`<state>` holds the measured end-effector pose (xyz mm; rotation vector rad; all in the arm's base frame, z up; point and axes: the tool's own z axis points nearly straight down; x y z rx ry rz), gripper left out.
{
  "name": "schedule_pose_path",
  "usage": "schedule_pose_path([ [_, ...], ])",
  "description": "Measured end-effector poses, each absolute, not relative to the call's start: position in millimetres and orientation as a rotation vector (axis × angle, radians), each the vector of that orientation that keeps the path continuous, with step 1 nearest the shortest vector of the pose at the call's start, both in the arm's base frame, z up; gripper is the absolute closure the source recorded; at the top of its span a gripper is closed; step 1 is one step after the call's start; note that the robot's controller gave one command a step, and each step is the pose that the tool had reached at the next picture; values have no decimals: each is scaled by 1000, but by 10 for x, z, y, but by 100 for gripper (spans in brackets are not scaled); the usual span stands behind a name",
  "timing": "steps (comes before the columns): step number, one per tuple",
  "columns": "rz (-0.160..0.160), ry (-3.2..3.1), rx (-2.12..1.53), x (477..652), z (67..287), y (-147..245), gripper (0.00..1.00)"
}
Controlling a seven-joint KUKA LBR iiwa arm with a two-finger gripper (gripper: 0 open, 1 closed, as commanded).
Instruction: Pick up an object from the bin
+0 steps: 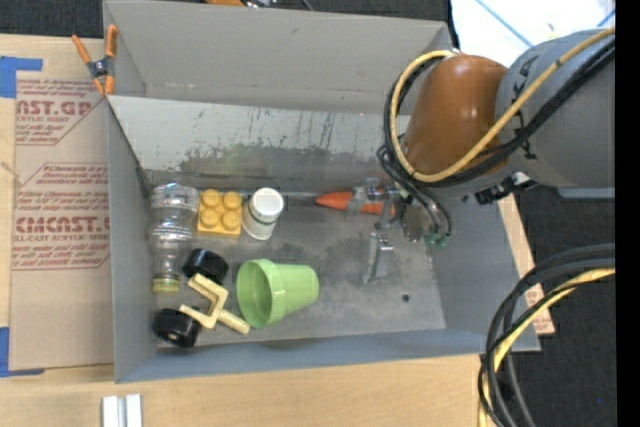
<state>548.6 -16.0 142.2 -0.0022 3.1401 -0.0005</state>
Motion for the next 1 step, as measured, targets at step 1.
schedule_pose_path([
  [1, -1, 3140, -2, 5488, 1421, -160, 0],
])
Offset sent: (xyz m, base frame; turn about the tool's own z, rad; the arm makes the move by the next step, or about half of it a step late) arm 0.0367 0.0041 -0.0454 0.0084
